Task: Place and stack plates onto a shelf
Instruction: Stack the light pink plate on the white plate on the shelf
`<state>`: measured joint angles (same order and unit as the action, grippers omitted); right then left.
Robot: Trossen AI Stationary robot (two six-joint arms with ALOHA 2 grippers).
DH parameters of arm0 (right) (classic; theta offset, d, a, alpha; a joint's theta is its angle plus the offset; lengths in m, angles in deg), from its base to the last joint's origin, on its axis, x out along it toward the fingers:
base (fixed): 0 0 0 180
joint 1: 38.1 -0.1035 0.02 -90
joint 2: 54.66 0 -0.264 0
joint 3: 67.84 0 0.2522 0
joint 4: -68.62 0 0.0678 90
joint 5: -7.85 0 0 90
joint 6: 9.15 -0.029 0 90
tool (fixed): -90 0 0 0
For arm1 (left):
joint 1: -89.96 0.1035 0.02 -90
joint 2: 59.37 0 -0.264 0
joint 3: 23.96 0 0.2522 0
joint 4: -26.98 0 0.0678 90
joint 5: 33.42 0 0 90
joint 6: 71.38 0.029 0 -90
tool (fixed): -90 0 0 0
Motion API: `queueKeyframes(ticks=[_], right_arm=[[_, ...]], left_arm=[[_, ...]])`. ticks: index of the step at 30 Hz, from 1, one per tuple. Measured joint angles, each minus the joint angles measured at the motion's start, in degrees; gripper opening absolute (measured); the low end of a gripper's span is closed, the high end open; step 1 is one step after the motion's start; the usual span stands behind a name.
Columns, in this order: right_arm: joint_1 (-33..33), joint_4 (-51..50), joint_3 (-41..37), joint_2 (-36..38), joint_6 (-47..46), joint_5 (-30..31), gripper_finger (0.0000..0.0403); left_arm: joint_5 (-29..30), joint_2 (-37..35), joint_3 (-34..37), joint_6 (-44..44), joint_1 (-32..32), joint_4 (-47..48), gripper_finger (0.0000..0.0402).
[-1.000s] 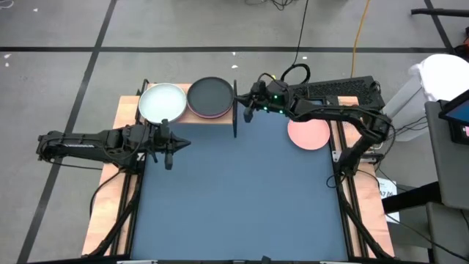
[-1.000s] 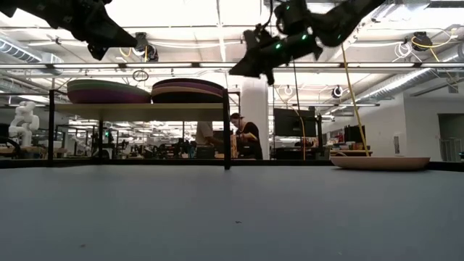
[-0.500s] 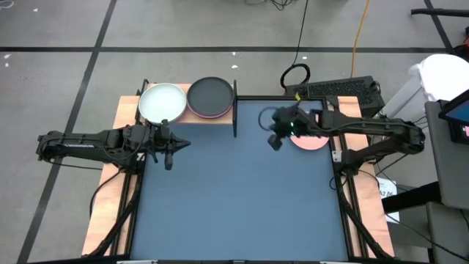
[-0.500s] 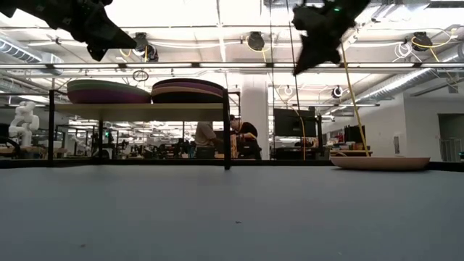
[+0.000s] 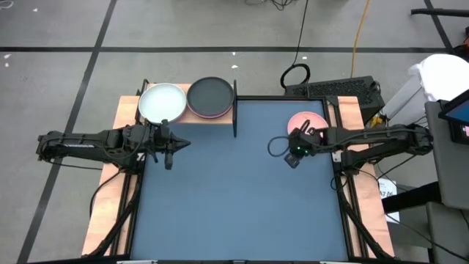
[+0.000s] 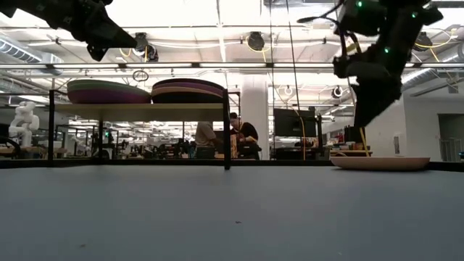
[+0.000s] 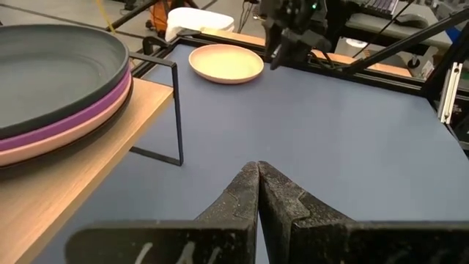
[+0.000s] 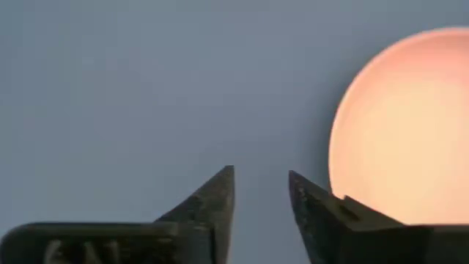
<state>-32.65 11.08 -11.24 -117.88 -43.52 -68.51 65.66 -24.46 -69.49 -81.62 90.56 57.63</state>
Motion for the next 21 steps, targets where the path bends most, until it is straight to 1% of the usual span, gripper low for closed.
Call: queueKeyframes(ticks=[3,6,9,13,21], right_arm=[[0.1,0.1,-1.7,-0.4,-2.5,2.9,0.015],[0.8,-0.3,-2.4,-0.8,-7.6,5.6,0.0176],[1.3,-0.2,-2.6,-1.7,-9.0,5.8,0.0193],[1.3,-0.1,-2.6,-3.7,-8.6,5.8,0.0203],[1.3,-0.5,-2.6,-8.5,-7.8,5.7,0.0203]], left_arm=[[0.0,0.0,0.0,0.0,0.0,-0.1,0.0008],[0.0,0.0,0.0,0.7,0.0,-0.3,0.0008],[0.0,0.0,0.0,1.3,0.0,-0.5,0.0008],[0.1,0.0,0.0,2.3,0.0,-0.6,0.0008],[0.1,0.0,0.0,2.6,0.0,-0.6,0.0008]])
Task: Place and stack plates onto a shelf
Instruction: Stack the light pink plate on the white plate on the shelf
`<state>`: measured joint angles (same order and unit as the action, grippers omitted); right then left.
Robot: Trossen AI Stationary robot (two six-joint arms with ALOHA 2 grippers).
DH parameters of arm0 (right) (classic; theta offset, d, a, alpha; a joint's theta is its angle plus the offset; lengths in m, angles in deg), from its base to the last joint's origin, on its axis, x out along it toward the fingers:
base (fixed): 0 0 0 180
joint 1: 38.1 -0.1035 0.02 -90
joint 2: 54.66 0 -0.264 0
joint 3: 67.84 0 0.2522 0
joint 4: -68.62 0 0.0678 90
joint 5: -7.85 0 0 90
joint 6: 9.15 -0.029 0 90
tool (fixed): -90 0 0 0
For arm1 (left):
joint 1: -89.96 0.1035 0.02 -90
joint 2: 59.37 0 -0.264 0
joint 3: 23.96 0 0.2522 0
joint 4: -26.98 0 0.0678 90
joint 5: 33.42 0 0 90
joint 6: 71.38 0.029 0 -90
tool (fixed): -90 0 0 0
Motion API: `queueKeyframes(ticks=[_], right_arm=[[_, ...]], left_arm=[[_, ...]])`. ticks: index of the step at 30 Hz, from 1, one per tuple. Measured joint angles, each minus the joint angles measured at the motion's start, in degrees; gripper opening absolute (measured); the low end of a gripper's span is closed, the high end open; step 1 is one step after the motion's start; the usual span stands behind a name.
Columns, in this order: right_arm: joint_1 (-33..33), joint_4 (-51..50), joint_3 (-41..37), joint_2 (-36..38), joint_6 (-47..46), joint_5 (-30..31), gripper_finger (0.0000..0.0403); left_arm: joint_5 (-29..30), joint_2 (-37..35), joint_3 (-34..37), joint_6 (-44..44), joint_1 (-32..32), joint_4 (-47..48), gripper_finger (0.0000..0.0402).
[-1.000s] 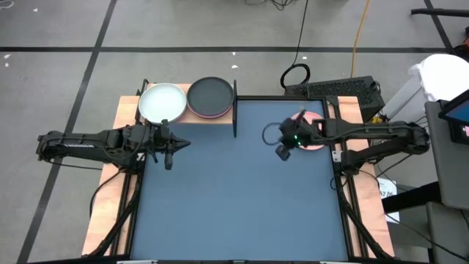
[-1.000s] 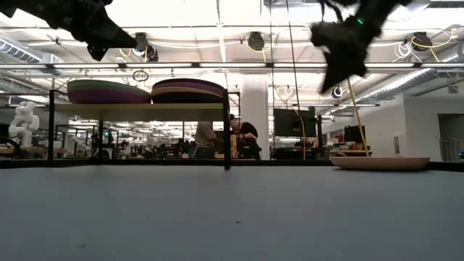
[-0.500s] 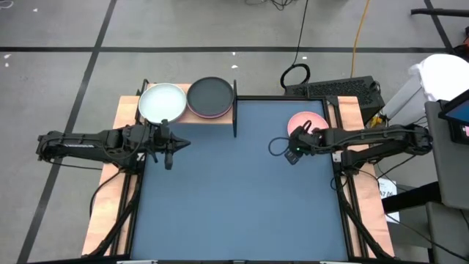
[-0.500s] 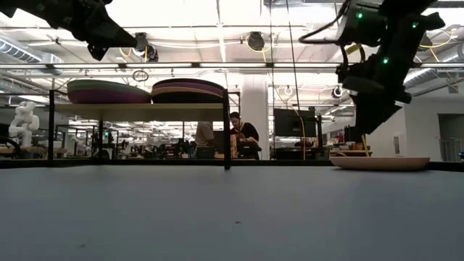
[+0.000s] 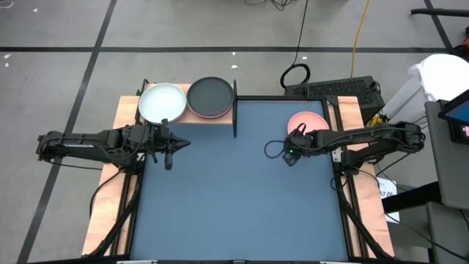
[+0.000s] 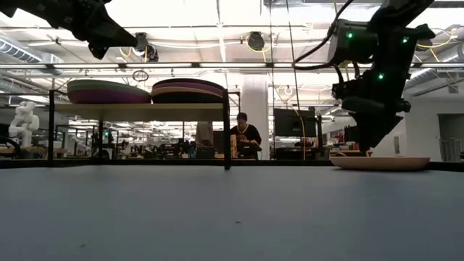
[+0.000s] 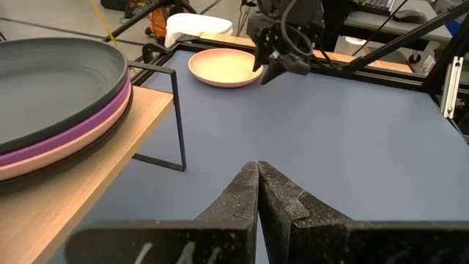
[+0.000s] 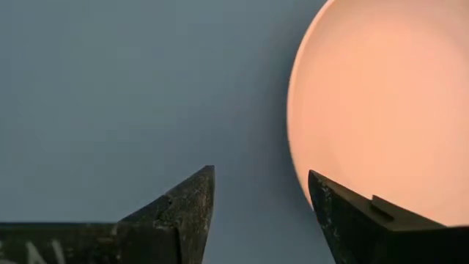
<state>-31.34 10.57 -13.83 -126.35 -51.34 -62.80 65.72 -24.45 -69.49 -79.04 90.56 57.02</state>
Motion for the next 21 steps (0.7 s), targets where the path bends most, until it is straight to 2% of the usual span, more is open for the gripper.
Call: queueKeyframes(ticks=[9,14,21], right_arm=[[1.5,-0.2,0.0,-3.6,2.4,0.5,0.0203],[3.4,1.2,-1.4,-4.2,2.8,3.1,0.0203],[5.5,6.2,-6.9,-3.9,7.2,-1.1,0.0203]], left_arm=[[0.0,0.0,0.0,-1.5,0.0,0.0,0.0008],[0.0,0.0,0.0,-1.5,0.0,0.0,0.0008],[0.0,0.0,0.0,-1.5,0.0,0.0,0.0008]])
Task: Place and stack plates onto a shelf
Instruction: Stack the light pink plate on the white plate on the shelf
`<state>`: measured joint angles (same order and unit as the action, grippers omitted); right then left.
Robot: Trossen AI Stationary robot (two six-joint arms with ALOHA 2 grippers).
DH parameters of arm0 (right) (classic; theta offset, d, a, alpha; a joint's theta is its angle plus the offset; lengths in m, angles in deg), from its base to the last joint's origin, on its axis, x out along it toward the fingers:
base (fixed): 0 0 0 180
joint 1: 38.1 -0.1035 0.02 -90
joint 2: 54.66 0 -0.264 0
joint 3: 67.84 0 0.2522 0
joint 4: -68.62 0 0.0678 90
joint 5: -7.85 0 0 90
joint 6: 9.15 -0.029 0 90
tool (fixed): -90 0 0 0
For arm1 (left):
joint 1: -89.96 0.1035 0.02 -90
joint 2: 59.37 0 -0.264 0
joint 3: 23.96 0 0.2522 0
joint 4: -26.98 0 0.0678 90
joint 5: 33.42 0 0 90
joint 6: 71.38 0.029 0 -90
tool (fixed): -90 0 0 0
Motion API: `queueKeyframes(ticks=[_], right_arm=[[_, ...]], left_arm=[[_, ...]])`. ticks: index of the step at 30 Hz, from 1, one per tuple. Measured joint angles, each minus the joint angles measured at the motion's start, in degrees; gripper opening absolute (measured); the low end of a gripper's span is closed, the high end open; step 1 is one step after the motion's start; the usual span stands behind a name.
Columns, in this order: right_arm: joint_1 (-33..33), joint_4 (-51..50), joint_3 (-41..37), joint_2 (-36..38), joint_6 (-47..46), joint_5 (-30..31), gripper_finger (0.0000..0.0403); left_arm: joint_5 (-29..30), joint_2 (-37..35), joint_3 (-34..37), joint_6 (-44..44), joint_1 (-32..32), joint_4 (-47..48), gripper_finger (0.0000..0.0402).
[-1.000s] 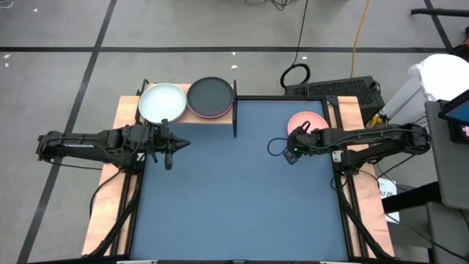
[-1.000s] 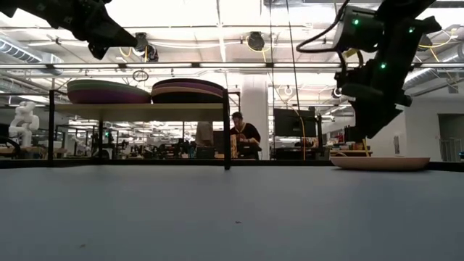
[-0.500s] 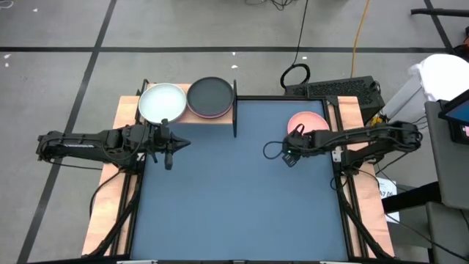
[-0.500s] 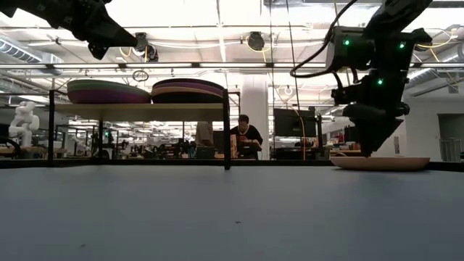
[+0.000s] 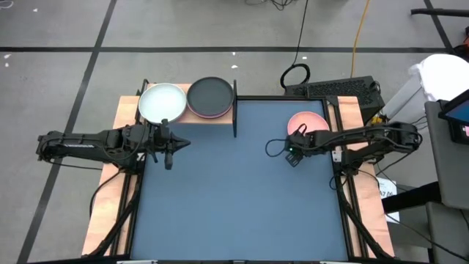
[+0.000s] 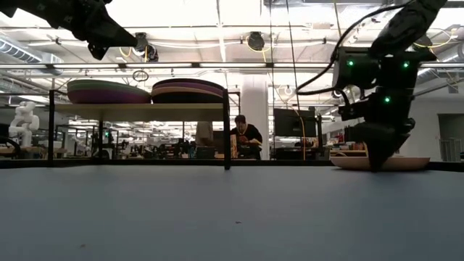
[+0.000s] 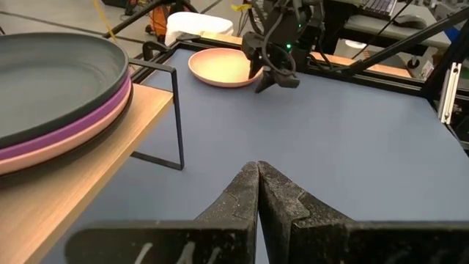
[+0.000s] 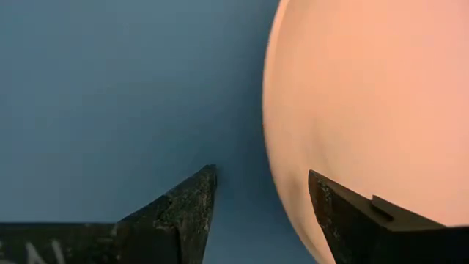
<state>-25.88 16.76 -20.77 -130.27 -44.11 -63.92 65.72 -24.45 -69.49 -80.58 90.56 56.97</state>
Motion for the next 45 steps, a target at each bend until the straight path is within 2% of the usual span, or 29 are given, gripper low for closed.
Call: queueKeyframes(ticks=[3,7,17,22,31,45], right_arm=[[0.6,0.5,-1.4,0.1,0.9,-0.3,0.0198],[0.6,0.5,-2.1,0.0,2.1,-0.5,0.0171],[1.3,2.8,-2.2,-0.1,3.6,-2.4,0.0057],[1.3,2.9,-2.2,-0.1,4.8,-0.4,0.0013],[1.3,3.0,-1.9,-0.1,7.3,-1.2,0.0012],[1.2,3.2,3.5,-0.2,13.0,-3.2,0.0012]], left_arm=[[0.0,0.0,0.0,0.3,0.0,0.0,0.0008],[0.9,0.0,0.0,0.5,0.0,0.0,0.0008],[1.5,0.0,0.0,0.5,0.0,0.0,0.0008],[1.5,0.0,0.0,0.5,0.0,0.0,0.0008],[1.5,0.0,0.0,0.8,0.0,0.0,0.0008],[1.5,0.0,0.0,1.2,0.0,0.0,0.0008]])
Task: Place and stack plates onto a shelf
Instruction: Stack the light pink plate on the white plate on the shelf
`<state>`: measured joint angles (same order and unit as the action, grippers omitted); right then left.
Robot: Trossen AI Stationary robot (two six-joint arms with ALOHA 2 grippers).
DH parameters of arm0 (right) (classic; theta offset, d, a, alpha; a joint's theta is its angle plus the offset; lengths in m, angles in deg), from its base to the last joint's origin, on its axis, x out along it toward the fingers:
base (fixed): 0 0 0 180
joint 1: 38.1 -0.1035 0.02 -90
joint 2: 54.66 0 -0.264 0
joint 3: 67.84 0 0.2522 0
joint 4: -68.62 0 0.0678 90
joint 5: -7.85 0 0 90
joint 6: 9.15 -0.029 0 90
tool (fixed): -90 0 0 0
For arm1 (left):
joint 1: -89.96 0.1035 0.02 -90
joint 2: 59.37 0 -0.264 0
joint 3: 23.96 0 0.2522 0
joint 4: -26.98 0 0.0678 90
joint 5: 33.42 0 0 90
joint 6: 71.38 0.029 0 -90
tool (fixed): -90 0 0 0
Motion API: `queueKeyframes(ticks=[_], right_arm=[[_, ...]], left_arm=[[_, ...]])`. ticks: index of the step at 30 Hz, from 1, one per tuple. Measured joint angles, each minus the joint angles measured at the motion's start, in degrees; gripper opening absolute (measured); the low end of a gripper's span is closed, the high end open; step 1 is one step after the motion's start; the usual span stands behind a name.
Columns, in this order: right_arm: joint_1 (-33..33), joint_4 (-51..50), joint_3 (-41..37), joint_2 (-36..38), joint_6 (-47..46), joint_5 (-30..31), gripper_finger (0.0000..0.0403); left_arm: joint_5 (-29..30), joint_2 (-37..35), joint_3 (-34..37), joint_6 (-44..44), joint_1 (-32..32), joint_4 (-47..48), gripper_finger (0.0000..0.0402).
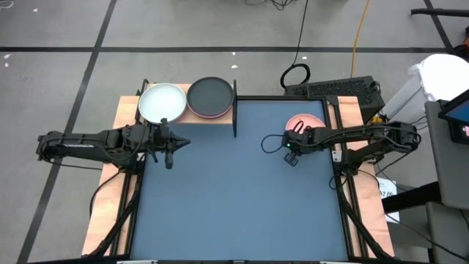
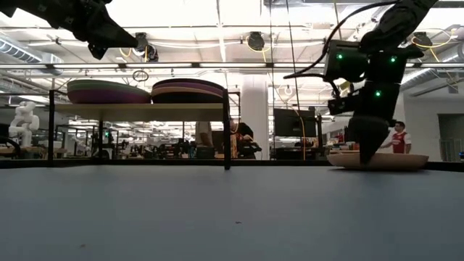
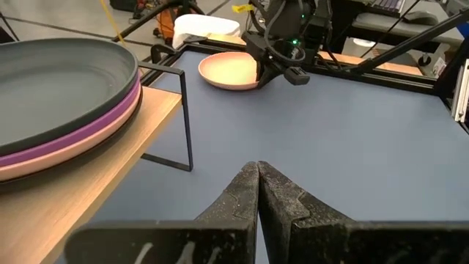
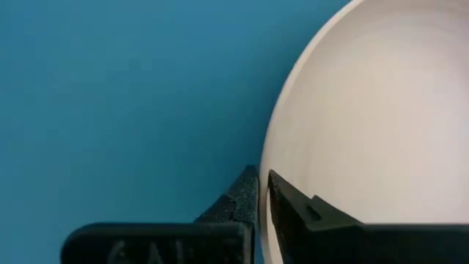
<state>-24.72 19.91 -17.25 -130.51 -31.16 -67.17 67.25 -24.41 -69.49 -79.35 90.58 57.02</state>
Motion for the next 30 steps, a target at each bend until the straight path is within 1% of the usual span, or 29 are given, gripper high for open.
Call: queueKeyframes(ticks=[7,14,19,26,30], right_arm=[[-0.4,3.3,0.2,0.0,3.9,-0.4,0.0012],[-1.4,7.2,0.2,1.1,7.4,-0.7,0.0012],[-3.1,7.9,0.3,4.6,7.9,-0.7,0.0012],[-6.0,7.8,0.3,11.5,7.9,-0.7,0.0007],[-7.7,7.8,0.3,14.9,7.7,-0.6,0.0003]], left_arm=[[0.4,1.5,0.0,0.0,0.0,0.2,0.0008],[4.1,4.3,0.0,0.1,0.0,0.1,0.0008],[4.6,5.2,0.0,0.7,0.1,-1.5,0.0008],[4.8,5.2,0.0,1.9,0.0,-4.4,0.0009],[4.8,5.2,0.0,1.8,0.0,-4.4,0.0028]])
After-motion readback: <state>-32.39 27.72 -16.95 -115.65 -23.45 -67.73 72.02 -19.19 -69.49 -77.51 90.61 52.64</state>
